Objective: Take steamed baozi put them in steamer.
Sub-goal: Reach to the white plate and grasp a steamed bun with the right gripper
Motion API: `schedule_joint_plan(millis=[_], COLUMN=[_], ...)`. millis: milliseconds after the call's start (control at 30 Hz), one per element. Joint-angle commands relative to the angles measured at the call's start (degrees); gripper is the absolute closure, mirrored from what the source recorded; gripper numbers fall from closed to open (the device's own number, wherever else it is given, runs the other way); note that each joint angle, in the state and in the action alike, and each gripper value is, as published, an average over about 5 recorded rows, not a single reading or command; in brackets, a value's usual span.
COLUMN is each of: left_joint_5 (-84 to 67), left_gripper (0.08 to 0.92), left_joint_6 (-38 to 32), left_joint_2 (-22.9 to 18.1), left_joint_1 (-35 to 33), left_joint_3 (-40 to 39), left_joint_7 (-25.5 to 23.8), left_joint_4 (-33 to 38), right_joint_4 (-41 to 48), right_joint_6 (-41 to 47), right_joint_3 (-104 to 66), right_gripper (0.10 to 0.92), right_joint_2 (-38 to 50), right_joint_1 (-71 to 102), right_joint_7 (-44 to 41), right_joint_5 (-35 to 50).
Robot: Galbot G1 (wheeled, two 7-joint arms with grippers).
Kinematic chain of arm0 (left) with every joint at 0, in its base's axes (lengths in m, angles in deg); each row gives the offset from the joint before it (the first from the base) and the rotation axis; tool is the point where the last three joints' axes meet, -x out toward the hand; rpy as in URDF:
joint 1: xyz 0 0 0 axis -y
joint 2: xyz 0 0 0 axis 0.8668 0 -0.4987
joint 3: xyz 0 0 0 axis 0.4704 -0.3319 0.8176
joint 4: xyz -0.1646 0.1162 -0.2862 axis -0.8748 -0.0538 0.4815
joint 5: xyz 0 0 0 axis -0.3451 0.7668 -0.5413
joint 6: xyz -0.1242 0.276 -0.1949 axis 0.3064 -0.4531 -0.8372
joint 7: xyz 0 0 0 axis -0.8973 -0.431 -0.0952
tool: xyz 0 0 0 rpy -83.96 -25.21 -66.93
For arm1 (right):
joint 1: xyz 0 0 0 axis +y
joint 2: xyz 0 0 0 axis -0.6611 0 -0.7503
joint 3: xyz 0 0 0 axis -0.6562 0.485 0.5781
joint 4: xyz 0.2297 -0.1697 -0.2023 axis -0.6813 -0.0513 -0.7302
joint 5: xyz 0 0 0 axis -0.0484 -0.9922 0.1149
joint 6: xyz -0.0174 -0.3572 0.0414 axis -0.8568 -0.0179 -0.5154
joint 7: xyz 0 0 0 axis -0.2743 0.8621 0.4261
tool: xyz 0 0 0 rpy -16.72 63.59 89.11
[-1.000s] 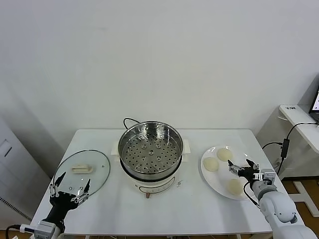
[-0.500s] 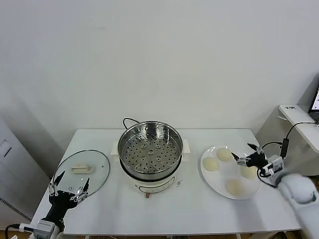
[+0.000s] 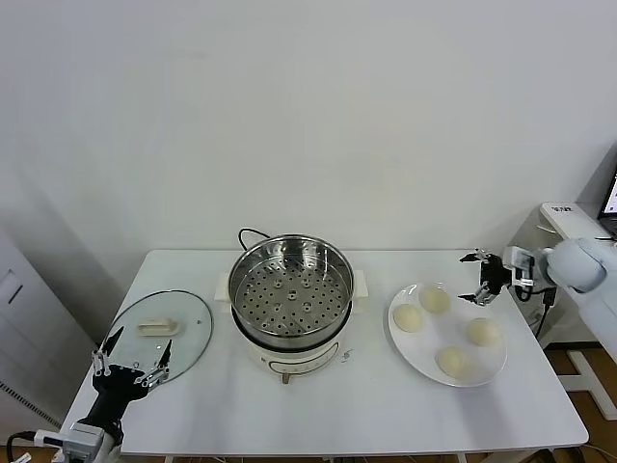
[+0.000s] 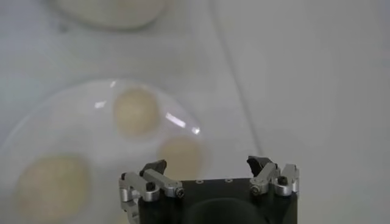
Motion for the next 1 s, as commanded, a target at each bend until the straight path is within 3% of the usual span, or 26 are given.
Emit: schedule_joint_plan(millis=[33, 333, 1000], left_joint_5=[0.1, 0.1, 0.4], left_gripper=[0.177, 0.177, 0.177], left_joint_6=[0.1, 0.2, 0.5], left_joint_2=[-0.1, 0.0, 0.4], left_joint_1=[0.0, -0.2, -0.6], left_joint_3=[0.0, 0.6, 0.7], left_joint_7=[0.0, 0.0, 0.1], left_joint_4=[0.4, 0.6, 1.0], right_joint_4=[8.4, 18.1, 25.9], right_joint_6=[-1.7, -5.4, -5.5], right_joint_3=[12.2, 10.6, 7.6], right_gripper=[0.203, 0.203, 0.212], right_joint_2=[-6.0, -14.0, -17.6], right_joint_1=[-12.6, -10.9, -7.7], right_joint_7=[-8.2, -1.1, 0.4], right_joint_5=[-7.4, -11.1, -12.1])
